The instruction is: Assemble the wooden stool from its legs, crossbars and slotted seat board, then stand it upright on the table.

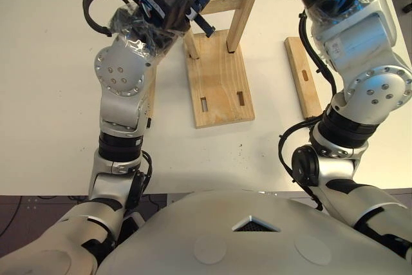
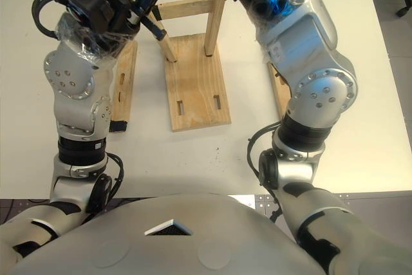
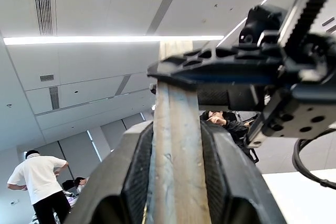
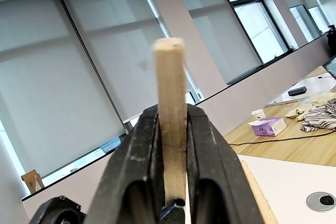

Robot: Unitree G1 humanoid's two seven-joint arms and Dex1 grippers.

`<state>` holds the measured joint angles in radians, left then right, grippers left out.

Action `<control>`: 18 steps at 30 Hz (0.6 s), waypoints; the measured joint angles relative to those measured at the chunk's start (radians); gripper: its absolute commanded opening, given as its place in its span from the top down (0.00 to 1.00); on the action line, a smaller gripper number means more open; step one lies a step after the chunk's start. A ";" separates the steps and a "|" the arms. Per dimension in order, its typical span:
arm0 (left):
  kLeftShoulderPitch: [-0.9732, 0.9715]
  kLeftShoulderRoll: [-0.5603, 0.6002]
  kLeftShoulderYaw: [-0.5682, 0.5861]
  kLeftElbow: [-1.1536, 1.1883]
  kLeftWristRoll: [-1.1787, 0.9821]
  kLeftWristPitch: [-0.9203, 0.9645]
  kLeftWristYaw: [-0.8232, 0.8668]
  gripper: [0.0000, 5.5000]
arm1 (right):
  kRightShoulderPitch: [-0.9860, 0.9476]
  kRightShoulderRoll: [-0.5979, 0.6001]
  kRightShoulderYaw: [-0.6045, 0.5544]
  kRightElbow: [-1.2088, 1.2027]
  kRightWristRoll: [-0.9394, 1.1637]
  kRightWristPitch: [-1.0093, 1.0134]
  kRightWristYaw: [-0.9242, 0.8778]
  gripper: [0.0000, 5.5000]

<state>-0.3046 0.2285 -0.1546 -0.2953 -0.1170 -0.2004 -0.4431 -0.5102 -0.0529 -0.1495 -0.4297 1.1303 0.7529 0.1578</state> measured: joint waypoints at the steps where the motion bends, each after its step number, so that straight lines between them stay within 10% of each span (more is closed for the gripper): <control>1: 0.000 0.000 0.000 0.000 0.000 0.001 0.000 0.77 | 0.000 -0.001 0.000 0.001 0.001 0.000 0.000 0.93; 12: 0.110 0.078 -0.029 0.125 0.119 0.165 0.007 0.50 | 0.068 -0.137 -0.005 0.007 -0.197 -0.097 0.078 0.93; 18: 0.174 -0.055 0.194 0.168 0.044 0.217 0.264 0.50 | 0.358 -0.281 -0.036 0.076 -0.500 -0.319 0.212 0.93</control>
<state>-0.1303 0.1740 0.0395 -0.1275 -0.0733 0.0165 -0.1795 -0.1522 -0.3343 -0.1855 -0.3537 0.6306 0.4341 0.3695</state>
